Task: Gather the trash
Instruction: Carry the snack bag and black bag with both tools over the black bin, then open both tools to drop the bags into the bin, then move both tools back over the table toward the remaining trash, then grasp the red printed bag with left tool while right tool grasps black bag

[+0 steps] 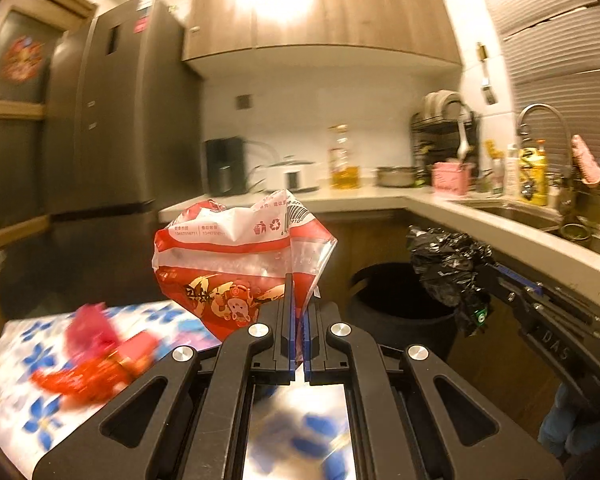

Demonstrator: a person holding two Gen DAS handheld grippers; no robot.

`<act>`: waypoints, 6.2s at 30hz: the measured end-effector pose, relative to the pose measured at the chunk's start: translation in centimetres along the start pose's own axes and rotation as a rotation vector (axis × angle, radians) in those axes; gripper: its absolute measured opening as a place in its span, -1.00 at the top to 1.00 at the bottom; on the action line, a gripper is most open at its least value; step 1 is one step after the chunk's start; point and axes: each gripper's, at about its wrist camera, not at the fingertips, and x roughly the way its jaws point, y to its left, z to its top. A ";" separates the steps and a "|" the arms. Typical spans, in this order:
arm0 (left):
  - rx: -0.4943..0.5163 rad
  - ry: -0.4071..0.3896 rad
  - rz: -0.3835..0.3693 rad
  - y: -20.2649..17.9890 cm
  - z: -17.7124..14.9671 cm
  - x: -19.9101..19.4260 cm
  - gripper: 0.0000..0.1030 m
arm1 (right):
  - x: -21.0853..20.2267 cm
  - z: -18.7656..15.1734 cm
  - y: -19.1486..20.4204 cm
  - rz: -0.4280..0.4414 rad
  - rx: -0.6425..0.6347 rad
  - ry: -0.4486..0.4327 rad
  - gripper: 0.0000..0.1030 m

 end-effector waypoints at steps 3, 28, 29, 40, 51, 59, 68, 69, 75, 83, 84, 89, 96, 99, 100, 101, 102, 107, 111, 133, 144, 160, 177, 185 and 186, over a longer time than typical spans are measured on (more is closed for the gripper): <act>0.013 -0.032 -0.058 -2.3 0.8 2.0 0.96 | 0.6 0.6 -1.5 -0.036 0.016 -0.028 0.85; 0.014 0.012 -0.339 -8.8 0.3 14.6 0.95 | 7.8 2.1 -8.2 -0.150 0.019 -0.029 0.84; 0.008 0.021 -0.346 -8.7 0.1 15.1 0.95 | 8.1 2.0 -8.3 -0.149 0.018 -0.024 0.84; 0.006 0.072 -0.385 -9.2 -1.0 18.2 0.83 | 10.4 1.9 -9.1 -0.152 0.021 -0.003 0.81; -0.088 0.103 -0.289 -6.2 -1.8 19.3 -0.50 | 11.2 1.3 -10.1 -0.171 0.037 0.027 0.23; -0.125 0.168 -0.151 -4.1 -2.6 17.8 -0.74 | 9.6 0.9 -9.4 -0.182 0.041 0.050 -0.26; -0.143 0.175 0.003 -1.4 -3.1 12.5 -0.88 | 6.4 0.2 -6.7 -0.165 0.033 0.085 -0.71; -0.139 0.175 0.017 -1.3 -3.2 12.0 -0.88 | 6.1 0.2 -6.4 -0.162 0.031 0.086 -0.72; -0.117 0.187 0.060 -0.4 -4.1 8.8 -0.88 | 3.8 -0.2 -4.1 -0.166 -0.006 0.086 -0.76; -0.106 0.171 0.124 0.8 -4.1 4.8 -0.88 | 1.2 -0.8 -1.7 -0.150 -0.035 0.085 -0.76; -0.106 0.166 0.133 1.0 -4.1 4.1 -0.88 | 0.9 -0.9 -1.3 -0.146 -0.038 0.084 -0.76; -0.120 0.155 0.156 2.2 -4.2 1.9 -0.88 | -0.1 -1.5 0.4 -0.126 -0.051 0.088 -0.76; -0.135 0.157 0.189 3.7 -4.9 -0.2 -0.88 | -0.9 -2.1 2.2 -0.100 -0.068 0.090 -0.76; -0.144 0.155 0.209 4.5 -5.0 -0.9 -0.88 | -1.0 -2.4 3.0 -0.086 -0.075 0.096 -0.76; -0.146 0.155 0.214 4.6 -5.1 -1.0 -0.88 | -1.0 -2.5 3.3 -0.081 -0.079 0.098 -0.76; -0.150 0.154 0.221 4.9 -5.2 -1.2 -0.88 | -1.0 -2.6 3.5 -0.076 -0.083 0.099 -0.76; -0.154 0.155 0.229 5.2 -5.4 -1.4 -0.88 | -1.1 -2.7 3.8 -0.072 -0.085 0.099 -0.76; -0.169 0.166 0.263 6.6 -5.9 -2.0 -0.88 | -0.9 -3.2 4.9 -0.047 -0.096 0.107 -0.76; -0.177 0.171 0.290 7.7 -6.4 -2.5 -0.88 | -0.4 -3.7 5.8 -0.026 -0.102 0.120 -0.76; -0.232 0.213 0.442 15.4 -11.5 -4.5 -0.88 | 3.6 -6.5 9.9 0.107 -0.114 0.198 -0.75; -0.295 0.308 0.432 18.3 -12.8 -0.5 -0.74 | 6.8 -6.9 11.7 0.117 -0.151 0.176 -0.75; -0.349 0.380 0.376 18.9 -14.4 0.5 0.34 | 13.9 -9.7 14.4 0.160 -0.208 0.283 -0.17; -0.323 0.310 0.371 17.9 -12.6 -2.3 0.54 | 14.4 -9.9 14.1 0.213 -0.177 0.321 0.96; -0.290 0.236 0.358 16.8 -10.5 -3.9 0.55 | 10.6 -7.6 12.9 0.224 -0.162 0.219 0.97; -0.284 0.231 0.354 16.5 -10.3 -3.9 0.55 | 10.0 -7.2 12.6 0.224 -0.162 0.206 0.97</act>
